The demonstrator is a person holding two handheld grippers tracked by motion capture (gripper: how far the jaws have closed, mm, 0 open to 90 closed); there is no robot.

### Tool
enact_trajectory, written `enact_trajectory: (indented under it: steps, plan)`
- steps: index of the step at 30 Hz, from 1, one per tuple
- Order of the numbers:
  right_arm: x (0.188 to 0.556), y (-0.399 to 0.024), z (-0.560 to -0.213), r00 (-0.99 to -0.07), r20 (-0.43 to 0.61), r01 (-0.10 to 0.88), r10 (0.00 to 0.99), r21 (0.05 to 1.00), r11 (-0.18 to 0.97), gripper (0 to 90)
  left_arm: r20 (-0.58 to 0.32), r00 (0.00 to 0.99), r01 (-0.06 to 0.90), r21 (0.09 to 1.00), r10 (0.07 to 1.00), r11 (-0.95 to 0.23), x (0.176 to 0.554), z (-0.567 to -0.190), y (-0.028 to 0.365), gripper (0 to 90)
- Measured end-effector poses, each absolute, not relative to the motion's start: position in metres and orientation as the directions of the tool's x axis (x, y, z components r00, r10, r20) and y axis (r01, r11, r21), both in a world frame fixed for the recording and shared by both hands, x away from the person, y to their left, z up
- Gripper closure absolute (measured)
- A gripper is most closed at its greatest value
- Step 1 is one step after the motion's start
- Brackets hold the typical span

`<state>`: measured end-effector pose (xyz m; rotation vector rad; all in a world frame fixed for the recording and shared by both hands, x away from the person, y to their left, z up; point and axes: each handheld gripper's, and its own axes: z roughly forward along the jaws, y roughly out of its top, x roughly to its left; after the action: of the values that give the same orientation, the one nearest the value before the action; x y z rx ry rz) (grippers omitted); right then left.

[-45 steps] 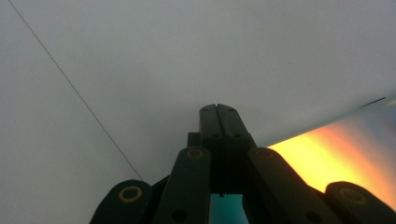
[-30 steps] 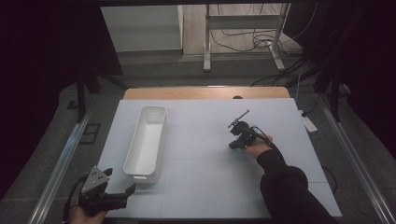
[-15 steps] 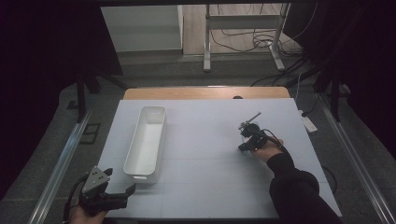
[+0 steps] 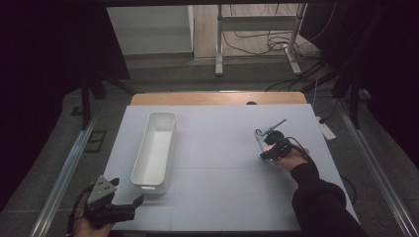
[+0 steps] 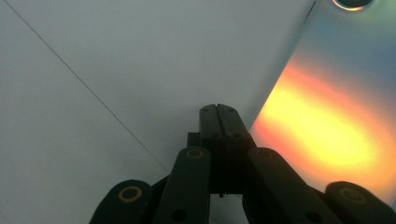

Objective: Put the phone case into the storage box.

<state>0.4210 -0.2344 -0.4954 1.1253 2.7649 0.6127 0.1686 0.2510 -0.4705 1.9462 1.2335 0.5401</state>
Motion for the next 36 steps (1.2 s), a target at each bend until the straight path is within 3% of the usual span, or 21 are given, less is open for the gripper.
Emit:
enact_trajectory:
  steps: [27,32,36]
  plan:
    - [0.422,-0.248,-0.493,-0.703,0.06,0.666,0.709,0.405,0.626,88.8,-0.04,0.444,0.577,0.777,0.895,-0.251,0.169,-0.471,0.251,3.2]
    - [0.42,-0.247,-0.487,-0.703,0.053,0.662,0.709,0.415,0.624,86.6,-0.04,0.444,0.578,0.776,0.895,-0.253,0.169,-0.47,0.251,3.2]
    - [0.419,-0.249,-0.48,-0.694,0.051,0.668,0.718,0.419,0.615,79.9,-0.037,0.445,0.578,0.775,0.895,-0.256,0.169,-0.47,0.25,3.3]
